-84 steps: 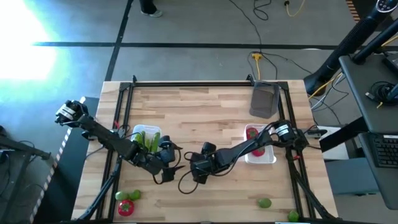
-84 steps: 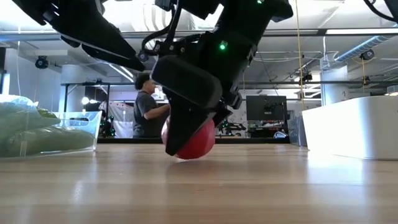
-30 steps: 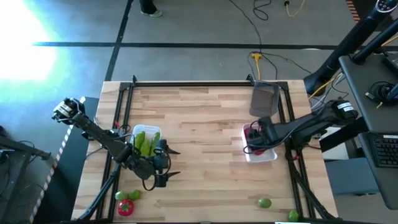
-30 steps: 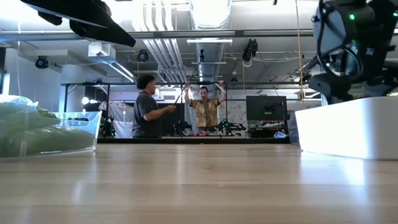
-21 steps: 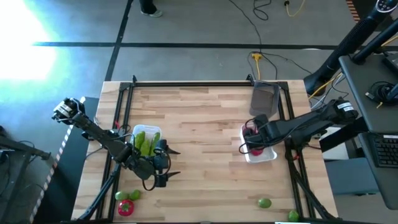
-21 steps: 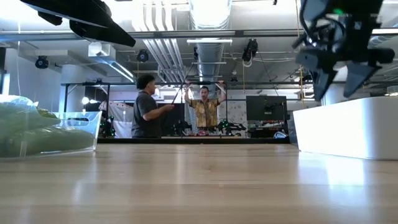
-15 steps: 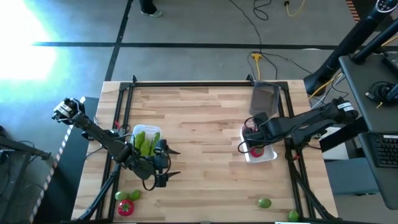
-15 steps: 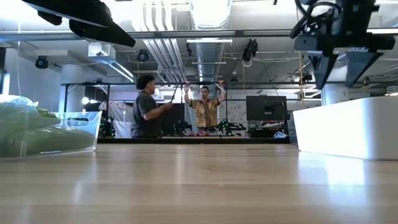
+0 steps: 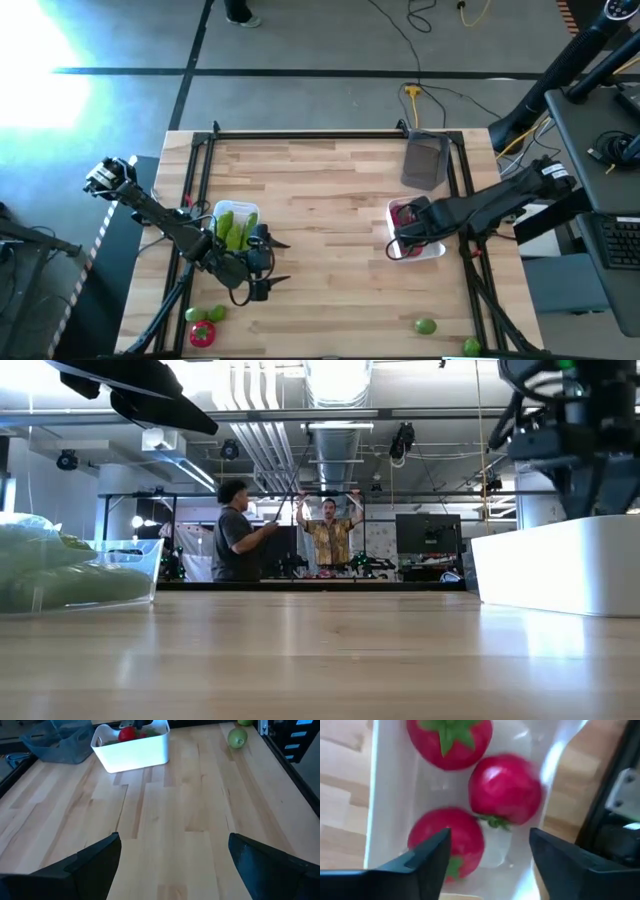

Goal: Sort produce into baskets
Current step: Put the tomato into the white bin, then adjust the white bin

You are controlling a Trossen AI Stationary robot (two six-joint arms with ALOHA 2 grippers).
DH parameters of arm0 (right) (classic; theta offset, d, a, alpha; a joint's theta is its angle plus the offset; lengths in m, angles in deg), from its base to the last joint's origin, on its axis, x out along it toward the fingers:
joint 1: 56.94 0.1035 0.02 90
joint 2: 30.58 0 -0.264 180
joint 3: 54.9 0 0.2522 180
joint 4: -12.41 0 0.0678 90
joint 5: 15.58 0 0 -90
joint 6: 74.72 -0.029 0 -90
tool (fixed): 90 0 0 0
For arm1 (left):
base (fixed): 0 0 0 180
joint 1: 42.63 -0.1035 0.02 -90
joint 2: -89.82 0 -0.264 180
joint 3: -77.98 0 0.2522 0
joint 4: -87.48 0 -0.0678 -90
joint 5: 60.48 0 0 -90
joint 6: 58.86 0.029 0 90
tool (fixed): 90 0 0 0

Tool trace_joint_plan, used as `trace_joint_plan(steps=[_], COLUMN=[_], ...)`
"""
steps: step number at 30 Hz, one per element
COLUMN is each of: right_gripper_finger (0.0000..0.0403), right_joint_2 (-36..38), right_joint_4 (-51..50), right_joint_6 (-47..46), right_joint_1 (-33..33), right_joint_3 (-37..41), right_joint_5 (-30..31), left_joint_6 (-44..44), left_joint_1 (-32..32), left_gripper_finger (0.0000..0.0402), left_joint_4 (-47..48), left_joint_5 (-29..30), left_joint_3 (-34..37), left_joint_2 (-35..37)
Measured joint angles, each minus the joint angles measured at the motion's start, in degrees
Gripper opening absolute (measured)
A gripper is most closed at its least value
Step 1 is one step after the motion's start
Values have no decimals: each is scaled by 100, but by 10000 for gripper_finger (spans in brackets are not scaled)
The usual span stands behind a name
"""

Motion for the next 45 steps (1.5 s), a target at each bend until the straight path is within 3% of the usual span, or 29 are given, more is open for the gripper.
trace_joint_plan(steps=[6, 17, 21, 32, 40, 45], right_gripper_finger=[203, 166, 160, 136, 104, 83], right_joint_2=[0, 0, 0, 33, 29, 26], right_joint_4=[338, 432, 432, 279, -523, -475], right_joint_6=[112, 311, 442, 1186, -201, -700], right_joint_1=[-132, -701, -830, -451, 238, 583], right_joint_3=[512, 683, 683, 15, 50, 245], right_joint_5=[64, 1900, 2257, 1214, 627, -39], left_joint_6=[134, 301, 326, 261, 123, 125], left_joint_1=[0, 0, 0, 4, 51, 87], left_gripper_finger=[349, 349, 349, 349, 349, 349], left_joint_4=[-145, -165, -165, -167, -263, -294], left_joint_5=[-4, -4, -4, -7, -50, -55], left_joint_3=[0, 0, 0, 0, 0, 0], left_joint_2=[0, 0, 0, 0, 0, 0])
